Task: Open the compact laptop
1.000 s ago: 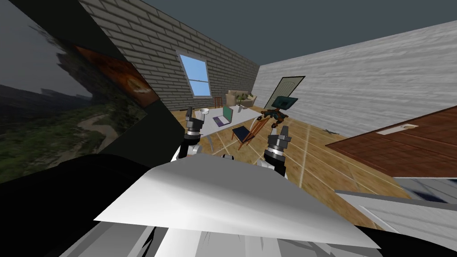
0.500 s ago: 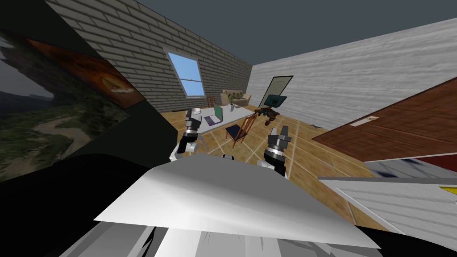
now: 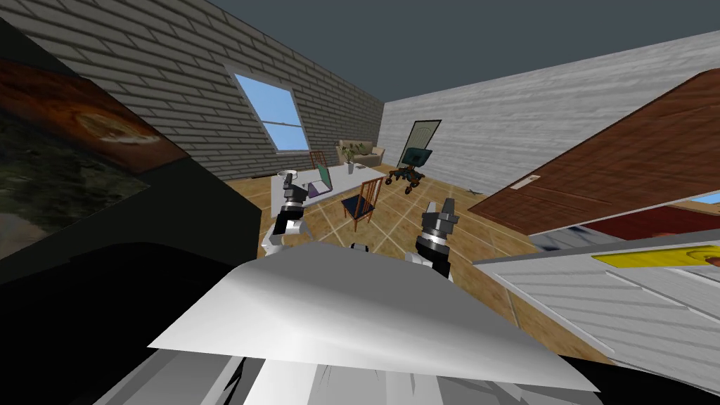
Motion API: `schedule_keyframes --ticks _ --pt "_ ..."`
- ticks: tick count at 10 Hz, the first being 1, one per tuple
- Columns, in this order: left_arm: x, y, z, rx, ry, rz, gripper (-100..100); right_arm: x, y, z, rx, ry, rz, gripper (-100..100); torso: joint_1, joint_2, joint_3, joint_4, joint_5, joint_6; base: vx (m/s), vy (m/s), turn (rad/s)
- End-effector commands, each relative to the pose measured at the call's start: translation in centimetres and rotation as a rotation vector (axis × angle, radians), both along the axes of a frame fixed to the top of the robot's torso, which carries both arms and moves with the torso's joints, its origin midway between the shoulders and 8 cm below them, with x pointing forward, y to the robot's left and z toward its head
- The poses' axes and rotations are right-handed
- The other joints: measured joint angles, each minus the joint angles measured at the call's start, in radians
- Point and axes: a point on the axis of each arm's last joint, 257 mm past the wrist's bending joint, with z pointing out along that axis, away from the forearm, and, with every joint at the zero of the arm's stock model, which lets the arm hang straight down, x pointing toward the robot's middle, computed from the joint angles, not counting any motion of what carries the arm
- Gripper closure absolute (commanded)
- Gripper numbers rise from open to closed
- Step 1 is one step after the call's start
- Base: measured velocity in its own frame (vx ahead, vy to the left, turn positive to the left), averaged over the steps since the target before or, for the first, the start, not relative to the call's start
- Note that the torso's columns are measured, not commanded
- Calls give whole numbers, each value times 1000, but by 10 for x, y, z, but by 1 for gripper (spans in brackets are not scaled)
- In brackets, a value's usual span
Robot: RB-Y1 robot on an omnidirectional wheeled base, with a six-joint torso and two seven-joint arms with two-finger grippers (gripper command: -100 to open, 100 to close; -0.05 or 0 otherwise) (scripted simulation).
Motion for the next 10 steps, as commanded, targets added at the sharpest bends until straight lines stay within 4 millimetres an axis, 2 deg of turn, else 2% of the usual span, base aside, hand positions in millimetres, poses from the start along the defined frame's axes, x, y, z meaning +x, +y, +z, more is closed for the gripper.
schedule_keyframes --ticks 1,2,3,5,6,8,9,10 --pt "2 51 -21 -80 47 78 -100 0 0 0 0 0 0 0 4 0 0 0 1 0 84 -283 -174" --pt "0 55 -20 -78 45 87 -100 0 0 0 0 0 0 0 6 -1 0 0 2 0 51 -170 -54" --pt "-2 77 -27 -110 59 118 -100 0 0 0 -1 0 0 0 11 1 0 0 3 -1 44 -118 -104" --pt "-7 116 -45 -181 88 172 -100 0 0 0 -1 0 0 0 3 -2 -1 0 1 0 92 -186 -159" --pt "-10 121 -43 -179 84 184 -100 0 0 0 0 0 0 0 -2 -1 -1 -1 0 0 87 -146 -51" --pt "-20 159 -62 -254 112 239 -100 0 0 0 -1 0 0 0 5 -1 -1 0 2 0 121 -125 -134" --pt "-24 165 -59 -252 107 253 -100 0 0 0 -1 0 0 0 3 -1 -1 0 1 0 110 -93 -32" --pt "-33 186 -68 -290 117 287 -100 0 0 0 -1 0 0 0 5 0 0 0 1 0 137 -70 -80"
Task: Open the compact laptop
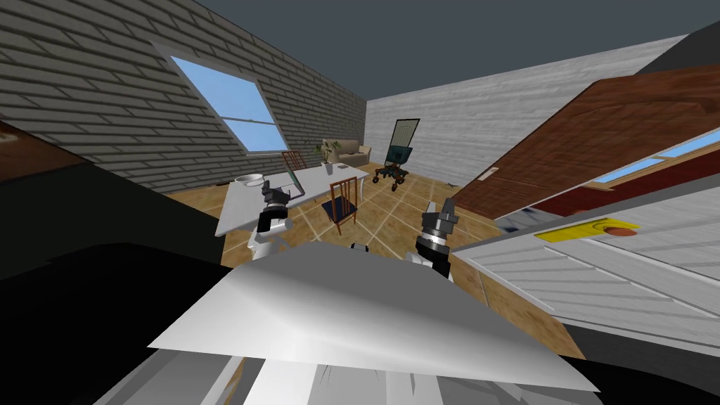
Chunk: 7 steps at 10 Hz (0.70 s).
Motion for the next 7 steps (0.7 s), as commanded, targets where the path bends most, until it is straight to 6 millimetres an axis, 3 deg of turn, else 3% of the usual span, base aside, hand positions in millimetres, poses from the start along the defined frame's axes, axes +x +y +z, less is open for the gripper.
schedule_keyframes --ticks 1,2,4,5,7 --pt "-18 44 -20 -81 23 71 -100 0 0 0 0 0 0 0 0 -1 0 0 0 0 174 -58 -138" --pt "-23 49 -17 -79 20 84 -100 0 0 0 0 0 0 0 -1 -2 -1 -1 0 0 120 -45 -39" --pt "-42 86 -35 -156 36 143 -100 0 0 0 0 0 0 0 -2 2 1 1 0 0 138 -66 -104" --pt "-47 91 -33 -154 30 157 -100 0 0 0 0 0 0 0 -4 -2 -1 0 -1 1 152 -42 -44" --pt "-70 124 -49 -230 39 215 -100 0 0 0 0 0 0 0 1 -1 0 0 1 0 163 6 -91"
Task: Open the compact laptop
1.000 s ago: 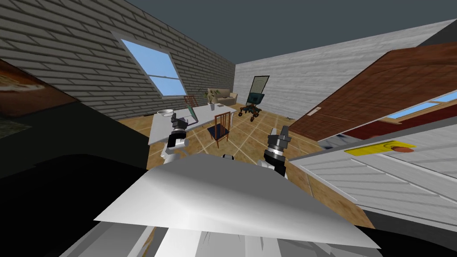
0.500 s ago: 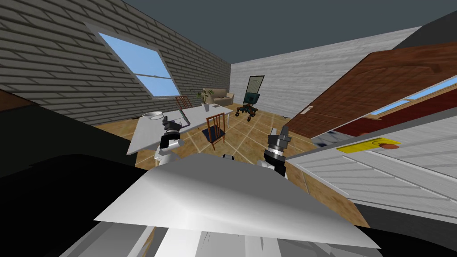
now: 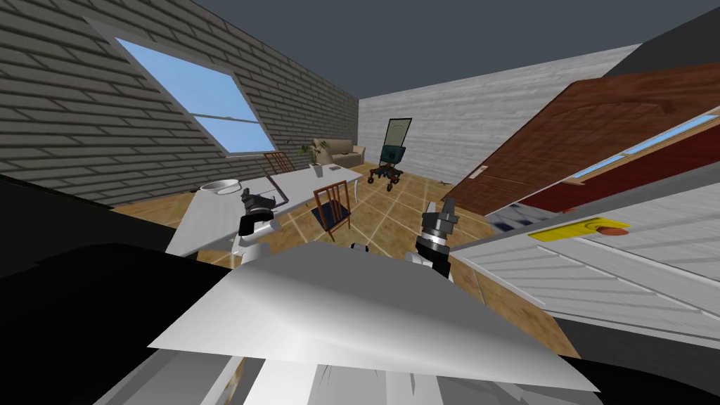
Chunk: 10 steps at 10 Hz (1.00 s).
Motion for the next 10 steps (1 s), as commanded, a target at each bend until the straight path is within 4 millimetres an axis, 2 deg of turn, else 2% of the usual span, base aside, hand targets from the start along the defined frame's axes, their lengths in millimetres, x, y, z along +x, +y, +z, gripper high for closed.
schedule_keyframes --ticks 1,4,5,10 --pt "-24 33 -9 -56 0 59 -100 0 0 0 0 0 0 0 -1 -1 0 0 0 0 129 -16 -36" --pt "-64 77 -29 -163 -10 148 -100 0 0 0 0 0 0 0 -3 -1 -1 0 -1 0 177 -2 -92" --pt "-69 80 -27 -162 -15 159 -100 0 0 0 0 0 0 0 -1 -3 -2 -1 0 0 160 7 -31" --pt "-133 132 -43 -298 -72 282 -100 0 0 0 0 0 0 0 -3 -1 -1 0 -1 0 157 0 -73"
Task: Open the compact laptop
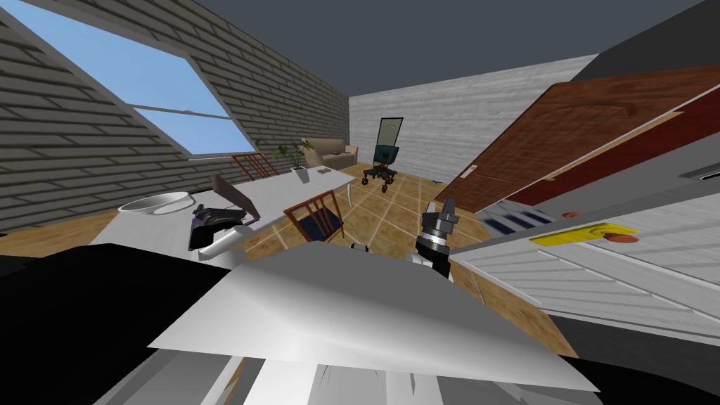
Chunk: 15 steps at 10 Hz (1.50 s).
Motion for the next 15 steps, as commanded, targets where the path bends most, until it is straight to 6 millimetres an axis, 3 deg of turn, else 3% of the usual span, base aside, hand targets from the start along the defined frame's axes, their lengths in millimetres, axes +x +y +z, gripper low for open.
schedule_keyframes --ticks 1,4,7,8,15 --pt "-27 20 -7 -55 -35 54 -100 0 0 0 0 0 0 0 1 0 0 0 0 0 195 6 -48" --pt "-45 33 -8 -88 -63 88 -100 0 0 0 0 0 0 0 -2 5 3 1 0 0 115 -5 -48" --pt "-42 31 -7 -82 -59 83 -100 0 0 0 0 0 0 0 4 3 2 1 1 0 36 38 -5" --pt "-42 32 -6 -83 -59 83 100 0 0 0 0 0 0 0 1 2 1 0 1 0 3 10 10" --pt "-44 21 -6 -246 -415 78 100 0 0 0 0 0 0 0 -2 1 1 0 0 -1 -91 48 -12"
